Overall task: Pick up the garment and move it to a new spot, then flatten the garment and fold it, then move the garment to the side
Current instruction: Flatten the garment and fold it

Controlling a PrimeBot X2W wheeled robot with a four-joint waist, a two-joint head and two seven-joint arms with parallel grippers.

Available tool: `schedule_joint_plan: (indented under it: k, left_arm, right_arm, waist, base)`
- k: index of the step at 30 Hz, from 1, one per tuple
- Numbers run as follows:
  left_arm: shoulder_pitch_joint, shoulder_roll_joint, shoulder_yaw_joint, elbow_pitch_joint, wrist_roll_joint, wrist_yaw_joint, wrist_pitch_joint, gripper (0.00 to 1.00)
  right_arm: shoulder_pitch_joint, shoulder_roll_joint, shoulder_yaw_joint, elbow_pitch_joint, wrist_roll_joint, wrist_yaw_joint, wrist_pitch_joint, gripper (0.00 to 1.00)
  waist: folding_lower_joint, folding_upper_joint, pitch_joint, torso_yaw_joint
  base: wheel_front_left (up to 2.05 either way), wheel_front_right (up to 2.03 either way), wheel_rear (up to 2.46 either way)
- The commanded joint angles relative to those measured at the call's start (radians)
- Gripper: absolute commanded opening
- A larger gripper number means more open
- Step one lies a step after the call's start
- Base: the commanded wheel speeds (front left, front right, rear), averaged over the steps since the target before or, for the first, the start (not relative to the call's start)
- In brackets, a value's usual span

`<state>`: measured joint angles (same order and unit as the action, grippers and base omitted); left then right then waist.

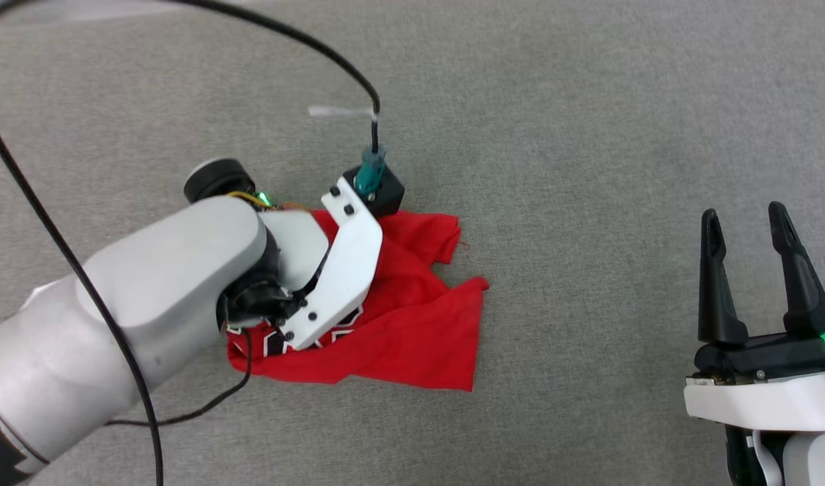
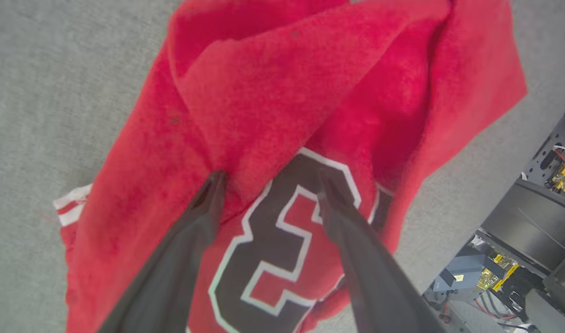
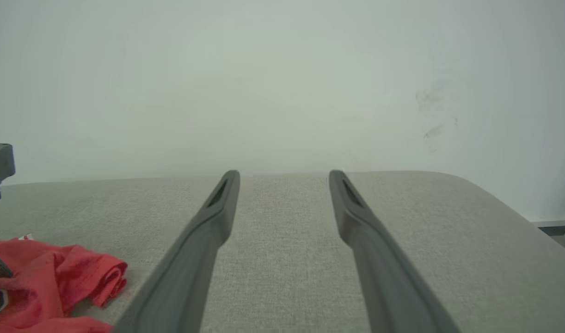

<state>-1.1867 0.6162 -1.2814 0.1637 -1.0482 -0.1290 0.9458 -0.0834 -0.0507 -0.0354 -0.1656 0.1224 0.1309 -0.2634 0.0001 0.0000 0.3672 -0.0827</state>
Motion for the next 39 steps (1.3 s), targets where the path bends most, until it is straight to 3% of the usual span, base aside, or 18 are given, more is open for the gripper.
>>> schedule_joint_plan:
  k: [1, 8, 9, 10, 11, 19, 25, 32, 39]
  left_arm:
    - [0.043, -0.003, 0.001, 0.007, 0.018, 0.000, 0.030, 1.00]
    - [0.127, -0.001, -0.014, 0.037, 0.102, 0.001, 0.050, 1.00]
    - [0.127, -0.004, -0.015, 0.037, 0.119, 0.002, 0.035, 0.84]
    - [0.127, -0.004, -0.015, 0.037, 0.119, 0.002, 0.035, 0.84]
    - [0.119, -0.007, -0.015, 0.041, 0.118, 0.002, 0.013, 0.00]
    - [-0.062, 0.003, 0.002, 0.028, 0.127, 0.001, -0.237, 0.00]
    - [-0.170, -0.036, 0.001, 0.073, 0.118, 0.001, -0.480, 0.00]
    - [-0.090, -0.083, 0.000, 0.058, 0.173, 0.001, -0.525, 0.00]
    - [0.176, -0.132, 0.002, 0.019, 0.277, 0.001, -0.541, 0.00]
  right_arm:
    - [-0.016, 0.001, -0.003, 0.000, 0.005, 0.000, -0.002, 1.00]
    - [-0.040, 0.001, -0.001, 0.001, 0.016, 0.000, -0.002, 1.00]
    - [-0.042, 0.001, -0.001, 0.002, 0.017, 0.000, -0.002, 1.00]
    - [-0.042, 0.001, -0.001, 0.002, 0.017, 0.000, -0.002, 1.00]
    - [-0.043, 0.001, 0.000, 0.003, 0.018, 0.000, -0.002, 1.00]
    - [-0.011, 0.001, -0.008, 0.015, 0.006, 0.000, -0.002, 1.00]
    - [0.009, 0.001, -0.006, 0.009, -0.011, 0.000, -0.002, 1.00]
    - [0.028, 0.001, -0.010, 0.008, -0.017, 0.000, -0.002, 1.00]
    - [0.054, 0.001, -0.010, 0.015, -0.014, 0.000, -0.002, 1.00]
  waist:
    - [-0.0001, 0.0000, 0.027, -0.019]
    - [-0.0001, 0.0000, 0.070, -0.035]
    - [-0.0001, 0.0000, 0.072, -0.037]
    - [-0.0001, 0.0000, 0.072, -0.037]
    - [-0.0001, 0.0000, 0.073, -0.038]
    - [-0.0001, 0.0000, 0.009, -0.029]
    - [-0.0001, 0.0000, -0.043, -0.021]
    - [-0.0001, 0.0000, -0.063, -0.016]
    - [-0.0001, 0.0000, -0.085, -0.012]
  base:
    - [0.00, 0.00, 0.00]
    - [0.00, 0.00, 0.00]
    - [0.00, 0.00, 0.00]
    - [0.00, 0.00, 0.00]
    - [0.00, 0.00, 0.00]
    - [0.00, 0.00, 0.00]
    - [0.00, 0.00, 0.00]
    - [0.00, 0.00, 0.00]
    - [0.00, 0.00, 0.00]
